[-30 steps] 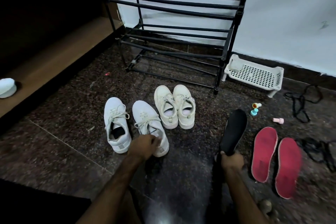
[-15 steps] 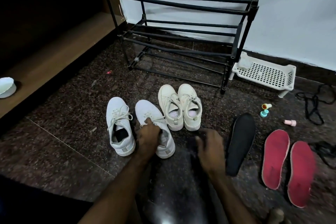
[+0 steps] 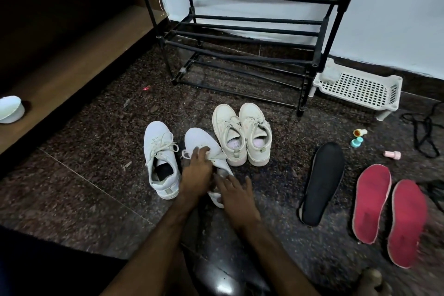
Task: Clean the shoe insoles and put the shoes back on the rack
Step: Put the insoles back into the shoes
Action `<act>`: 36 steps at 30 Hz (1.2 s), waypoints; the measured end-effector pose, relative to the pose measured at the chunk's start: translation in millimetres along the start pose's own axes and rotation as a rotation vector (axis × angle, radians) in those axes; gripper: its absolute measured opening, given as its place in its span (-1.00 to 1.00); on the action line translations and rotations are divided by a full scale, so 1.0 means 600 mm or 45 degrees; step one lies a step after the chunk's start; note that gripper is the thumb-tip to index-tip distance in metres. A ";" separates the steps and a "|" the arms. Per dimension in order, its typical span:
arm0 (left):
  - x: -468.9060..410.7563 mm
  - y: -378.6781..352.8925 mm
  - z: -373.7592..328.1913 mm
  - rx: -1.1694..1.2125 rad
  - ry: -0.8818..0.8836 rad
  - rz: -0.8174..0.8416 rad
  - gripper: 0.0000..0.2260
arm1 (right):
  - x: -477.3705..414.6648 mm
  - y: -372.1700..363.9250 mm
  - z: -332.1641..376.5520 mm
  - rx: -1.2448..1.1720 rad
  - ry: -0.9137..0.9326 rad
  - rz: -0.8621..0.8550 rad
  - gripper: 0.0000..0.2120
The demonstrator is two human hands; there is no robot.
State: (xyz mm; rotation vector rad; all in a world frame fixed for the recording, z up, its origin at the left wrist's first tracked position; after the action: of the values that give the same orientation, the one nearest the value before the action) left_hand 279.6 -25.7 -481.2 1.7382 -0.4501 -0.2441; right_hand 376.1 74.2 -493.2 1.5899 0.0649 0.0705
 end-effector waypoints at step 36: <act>0.049 0.019 -0.031 0.603 -0.237 0.131 -0.84 | -0.022 0.008 -0.018 0.263 -0.482 0.067 -0.92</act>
State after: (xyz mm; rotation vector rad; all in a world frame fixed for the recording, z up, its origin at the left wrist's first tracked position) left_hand 311.7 -23.5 -464.0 2.1548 -0.7795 -0.2392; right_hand 362.2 83.6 -488.5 1.7861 -0.2721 -0.2023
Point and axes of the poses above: each hand's wrist, its own x-axis away from the middle knuckle, its own y-axis out of the back of the hand, z = x × y, the point moved 4 cm from there along -x, towards the middle knuckle, and after that the axes turned 14 degrees about x, right-handed, at the moved point
